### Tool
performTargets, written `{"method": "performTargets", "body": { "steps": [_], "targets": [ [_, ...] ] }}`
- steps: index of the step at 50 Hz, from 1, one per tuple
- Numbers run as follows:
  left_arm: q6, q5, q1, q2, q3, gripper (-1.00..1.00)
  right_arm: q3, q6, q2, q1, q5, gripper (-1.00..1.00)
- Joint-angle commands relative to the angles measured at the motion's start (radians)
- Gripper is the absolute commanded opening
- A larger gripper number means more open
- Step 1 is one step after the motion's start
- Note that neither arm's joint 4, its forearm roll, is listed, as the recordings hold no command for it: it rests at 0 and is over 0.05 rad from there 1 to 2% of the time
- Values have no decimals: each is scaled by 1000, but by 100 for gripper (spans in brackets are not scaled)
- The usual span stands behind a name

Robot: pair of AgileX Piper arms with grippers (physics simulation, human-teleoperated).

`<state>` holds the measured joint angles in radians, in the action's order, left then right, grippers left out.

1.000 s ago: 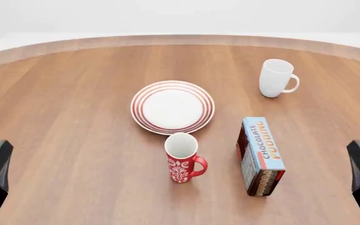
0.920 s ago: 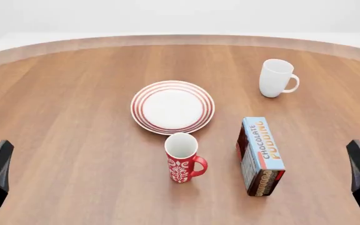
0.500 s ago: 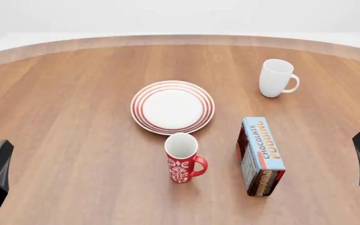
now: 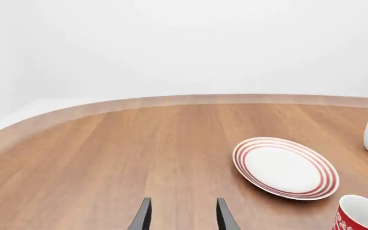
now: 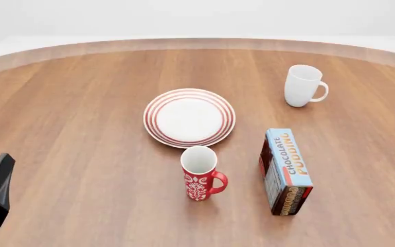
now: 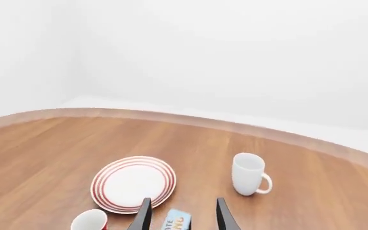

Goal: Pick up the red mug and put it on the plate

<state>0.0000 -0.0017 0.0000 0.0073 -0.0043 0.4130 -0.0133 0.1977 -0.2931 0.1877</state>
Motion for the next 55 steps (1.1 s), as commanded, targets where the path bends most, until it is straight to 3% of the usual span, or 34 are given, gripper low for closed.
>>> {"method": "performTargets", "body": {
  "steps": [1, 6, 8, 19, 22, 24, 34, 51, 55],
  "targets": [
    [0, 0, 0, 0, 0, 100, 155, -83, 128, -119, 67, 100],
    [0, 0, 0, 0, 0, 100, 192, -119, 180, -160, 115, 100],
    [0, 0, 0, 0, 0, 100, 205, -99, 195, -171, 129, 100],
    [0, 0, 0, 0, 0, 100, 336, -151, 313, -216, 213, 100],
    [0, 0, 0, 0, 0, 100, 354, -144, 338, -231, 229, 100],
    [0, 0, 0, 0, 0, 100, 372, -98, 362, -230, 244, 100],
    [0, 0, 0, 0, 0, 100, 478, -118, 482, -270, 317, 100],
    [0, 0, 0, 0, 0, 100, 499, -157, 637, -313, 388, 100],
    [0, 0, 0, 0, 0, 100, 486, -129, 663, -340, 389, 100]
  ]
}}
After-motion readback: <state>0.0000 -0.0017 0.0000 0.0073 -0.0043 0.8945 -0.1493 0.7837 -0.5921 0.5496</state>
